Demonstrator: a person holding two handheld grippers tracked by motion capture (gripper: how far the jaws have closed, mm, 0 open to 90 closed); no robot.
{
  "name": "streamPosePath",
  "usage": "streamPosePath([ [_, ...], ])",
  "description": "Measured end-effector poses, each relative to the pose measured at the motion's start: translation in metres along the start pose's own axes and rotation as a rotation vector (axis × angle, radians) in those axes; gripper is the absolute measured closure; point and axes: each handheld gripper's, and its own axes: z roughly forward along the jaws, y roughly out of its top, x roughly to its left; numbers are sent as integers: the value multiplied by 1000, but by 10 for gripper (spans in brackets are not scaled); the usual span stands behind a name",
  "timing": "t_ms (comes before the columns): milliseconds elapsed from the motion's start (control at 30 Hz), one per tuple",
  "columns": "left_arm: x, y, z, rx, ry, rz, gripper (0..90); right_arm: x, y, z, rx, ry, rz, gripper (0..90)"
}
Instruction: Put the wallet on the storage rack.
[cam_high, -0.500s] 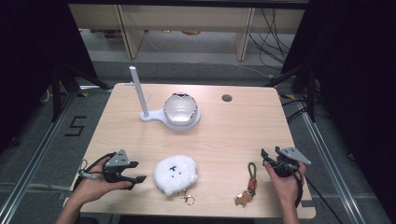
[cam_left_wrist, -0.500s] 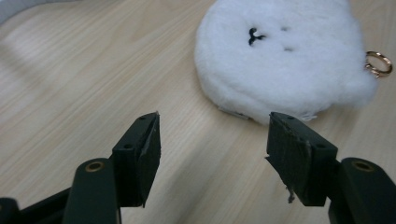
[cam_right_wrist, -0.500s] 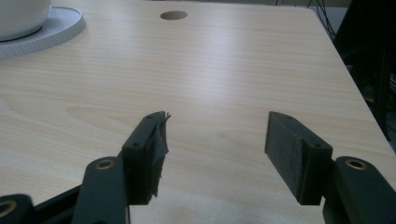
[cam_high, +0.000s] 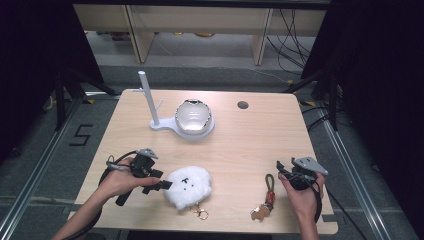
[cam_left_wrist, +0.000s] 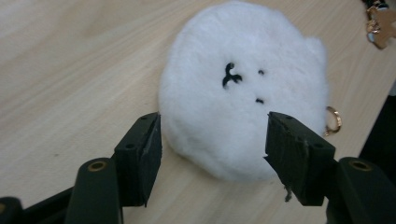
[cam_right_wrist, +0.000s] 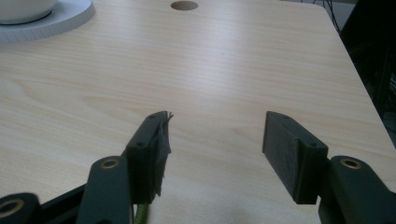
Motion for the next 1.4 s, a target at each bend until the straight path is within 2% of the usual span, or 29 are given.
streamPosePath([
  [33, 0, 0, 0, 0, 0, 0, 354, 0, 0, 0, 0, 0, 0, 422],
  [67, 2, 5, 3, 42, 21, 2, 354, 5, 0, 2, 3, -5, 34, 420],
  [100, 2, 5, 3, 42, 21, 2, 354, 5, 0, 2, 3, -5, 34, 420],
  [133, 7, 8, 6, 71, 26, 2, 354, 3, 2, 2, 1, 7, -1, 420],
  [200, 8, 9, 8, 80, 31, -8, 352, 3, 3, 2, -4, -1, -5, 420],
  [233, 10, 11, 13, 96, 23, -48, 351, 4, 3, 2, -11, 0, -2, 420],
  [333, 11, 12, 17, 111, 17, -66, 348, 4, 3, 2, 4, 6, -1, 418],
  [367, 11, 13, 20, 119, 20, -74, 348, 8, 2, 1, 21, 1, 44, 418],
  [400, 11, 13, 20, 119, 20, -74, 348, 8, 2, 1, 21, 1, 44, 418],
  [433, 10, 14, 23, 125, 11, -84, 348, 5, 3, 3, 6, 9, 2, 418],
  [467, 9, 15, 24, 136, 9, -89, 347, 5, 3, 3, 6, 9, -5, 418],
  [500, 9, 15, 24, 136, 9, -89, 345, 9, 3, 2, 22, 7, 41, 418],
  [533, 8, 16, 27, 155, 13, -91, 344, 9, 4, 2, 22, 13, 39, 418],
  [600, 7, 17, 28, 159, 14, -97, 344, 10, 4, 2, 11, 16, 53, 418],
  [633, 7, 17, 28, 167, 19, -96, 343, 11, 5, 2, 11, 19, 44, 418],
  [667, 9, 18, 30, 180, 25, -96, 344, 8, 6, 3, -7, 22, -2, 418],
  [900, 11, 17, 39, 214, 28, -109, 370, 10, 7, -1, -5, 32, -3, 417],
  [933, 11, 18, 40, 220, 21, -105, 387, 13, 7, -3, 9, 21, 38, 416],
  [967, 11, 18, 40, 220, 21, -105, 409, 13, 7, -3, 9, 21, 38, 416],
  [1000, 10, 18, 40, 217, 18, -114, 434, 10, 9, -2, -3, 32, -8, 416],
  [1100, 9, 17, 41, 206, 23, -95, 484, 11, 10, -2, -13, 30, -16, 416],
  [1133, 9, 16, 41, 196, 25, -81, 519, 11, 11, -3, -4, 40, -20, 416],
  [1167, 8, 15, 41, 188, 24, -44, 573, 14, 12, -3, -11, 59, -20, 417],
  [1200, 8, 15, 41, 188, 24, -44, 606, 14, 12, -3, -11, 59, -20, 417],
  [1233, 7, 14, 40, 168, 20, -36, 606, 18, 13, -5, 11, 47, 8, 420],
  [1267, 6, 13, 38, 140, 23, 6, 693, 19, 17, -4, 13, 80, -30, 430],
  [1300, 6, 13, 38, 140, 23, 6, 711, 19, 17, -4, 13, 80, -30, 430],
  [1333, 5, 12, 37, 131, 24, 24, 711, 21, 19, -3, 11, 87, -38, 435],
  [1400, 1, 11, 34, 100, 24, 73, 757, 30, 28, -2, 46, 134, -63, 467],
])
